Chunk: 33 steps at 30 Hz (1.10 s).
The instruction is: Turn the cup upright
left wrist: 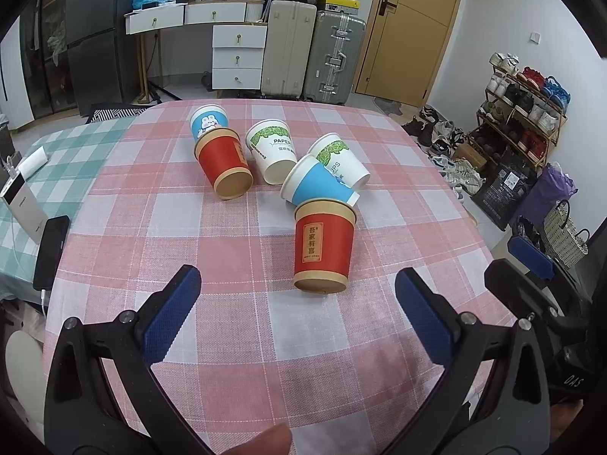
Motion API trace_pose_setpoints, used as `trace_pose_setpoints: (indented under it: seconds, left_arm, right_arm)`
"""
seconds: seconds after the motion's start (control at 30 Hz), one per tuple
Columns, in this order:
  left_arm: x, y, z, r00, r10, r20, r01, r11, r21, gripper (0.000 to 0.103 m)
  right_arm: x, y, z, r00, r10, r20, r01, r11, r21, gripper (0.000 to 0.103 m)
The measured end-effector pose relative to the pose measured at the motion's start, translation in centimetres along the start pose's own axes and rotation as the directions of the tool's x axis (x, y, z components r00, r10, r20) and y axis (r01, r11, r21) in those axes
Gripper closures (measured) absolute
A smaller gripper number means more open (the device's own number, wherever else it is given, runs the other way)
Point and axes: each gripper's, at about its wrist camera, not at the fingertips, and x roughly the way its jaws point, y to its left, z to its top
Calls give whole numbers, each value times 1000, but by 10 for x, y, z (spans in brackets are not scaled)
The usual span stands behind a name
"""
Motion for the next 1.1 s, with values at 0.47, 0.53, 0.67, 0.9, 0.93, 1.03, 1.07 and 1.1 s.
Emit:
trace_pose_setpoints:
  seconds: [0.47, 0.53, 0.67, 0.9, 0.93, 1.03, 1.07, 1.1]
  left_arm:
    - [0, 2, -4, 1000, 7, 1, -7, 1000, -5, 1]
    - [0, 2, -4, 1000, 10, 1, -10, 1000, -4, 1]
    - [0, 3, -4, 1000, 9, 0, -9, 1000, -6, 1]
    - [0, 2, -4, 1000, 9, 1, -9, 1000, -4, 1]
    - [0, 3, -4, 1000, 9, 1, -9, 1000, -4, 1]
    - [0, 3, -4, 1000, 10, 1, -10, 1000, -7, 1]
    - [0, 3, -5, 1000, 12, 4, -12, 1000, -6, 1]
    - [0, 3, -5, 1000, 15, 7, -15, 1000, -4, 1]
  right_arm:
    - [0, 2, 0, 1000, 2, 4, -2, 1000, -2, 4]
    - [-1, 1, 1, 1000, 4, 4, -4, 1000, -2, 4]
    - [-1, 2, 1, 1000, 3, 4, -3, 1000, -1, 4]
    - [-1, 2, 1, 1000, 3, 4, -3, 1000, 0, 4]
    - [-1, 2, 1, 1000, 4, 4, -4, 1000, 1, 4]
    - [-1, 2, 1, 1000, 4, 5, -4, 1000, -1, 4]
    - [-1, 2, 1, 1000, 5, 5, -4, 1000, -1, 4]
    - [-1, 2, 1, 1000, 4, 4, -4, 1000, -1, 4]
